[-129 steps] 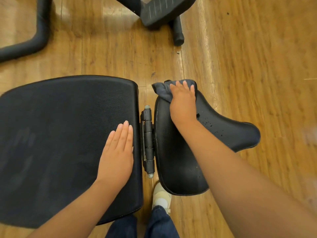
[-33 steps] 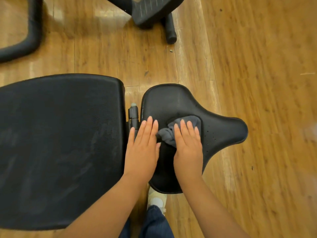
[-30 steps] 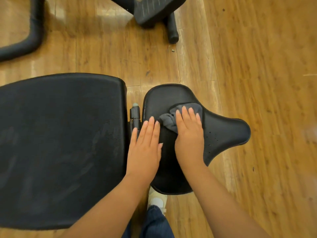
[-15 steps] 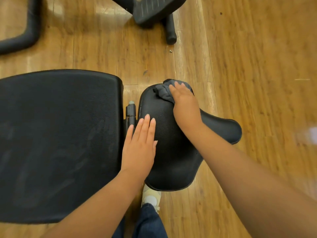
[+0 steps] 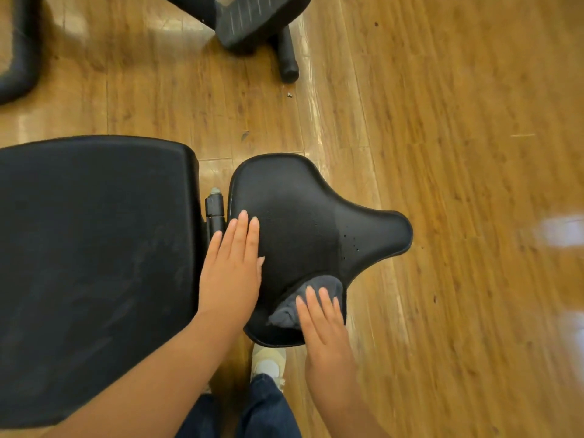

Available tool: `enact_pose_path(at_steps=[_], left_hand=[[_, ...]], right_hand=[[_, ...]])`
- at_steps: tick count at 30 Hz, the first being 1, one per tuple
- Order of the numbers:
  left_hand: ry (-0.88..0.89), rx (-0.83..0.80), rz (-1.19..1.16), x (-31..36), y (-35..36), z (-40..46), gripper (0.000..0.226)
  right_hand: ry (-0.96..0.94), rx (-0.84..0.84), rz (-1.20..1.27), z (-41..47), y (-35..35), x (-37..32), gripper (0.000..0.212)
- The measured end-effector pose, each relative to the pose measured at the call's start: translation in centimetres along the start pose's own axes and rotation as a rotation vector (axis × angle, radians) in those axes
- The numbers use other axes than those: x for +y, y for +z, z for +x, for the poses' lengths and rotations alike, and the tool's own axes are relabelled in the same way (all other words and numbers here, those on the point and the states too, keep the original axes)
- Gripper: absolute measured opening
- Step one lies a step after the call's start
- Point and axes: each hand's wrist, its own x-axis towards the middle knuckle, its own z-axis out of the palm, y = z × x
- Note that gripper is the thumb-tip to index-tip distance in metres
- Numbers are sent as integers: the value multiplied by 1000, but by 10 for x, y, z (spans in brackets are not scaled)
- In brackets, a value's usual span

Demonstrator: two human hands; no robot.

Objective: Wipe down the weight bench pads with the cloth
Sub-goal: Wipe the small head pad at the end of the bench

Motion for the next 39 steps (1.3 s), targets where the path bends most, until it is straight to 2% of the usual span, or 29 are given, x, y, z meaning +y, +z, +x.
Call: enact_pose_path(at_steps=[7, 11, 13, 19, 26, 29, 32, 35, 39], left_hand=[[-3, 6, -17, 0, 2, 1, 63], [3, 25, -27, -1, 5, 1, 62], [3, 32, -35, -2, 7, 2, 62], [-5, 26, -43, 0, 8, 1, 63], [1, 33, -57, -1, 7, 2, 63], [-2, 25, -63, -1, 8, 2, 64], [2, 27, -66, -2, 8, 3, 65], [6, 27, -63, -1, 6, 3, 64], [9, 19, -41, -2, 3, 2, 63]], right_hand=[[-126, 2, -58, -15, 5, 14, 46], [-9, 79, -35, 30, -5, 17, 50], [45, 148, -39, 58, -3, 20, 44], [93, 254, -76, 97, -1, 17, 43], [169, 203, -52, 178, -11, 22, 50], [205, 127, 34, 206, -20, 21, 42], [256, 25, 0, 227, -21, 25, 33], [284, 13, -5, 235, -24, 27, 29], [188, 47, -29, 208, -24, 25, 40]])
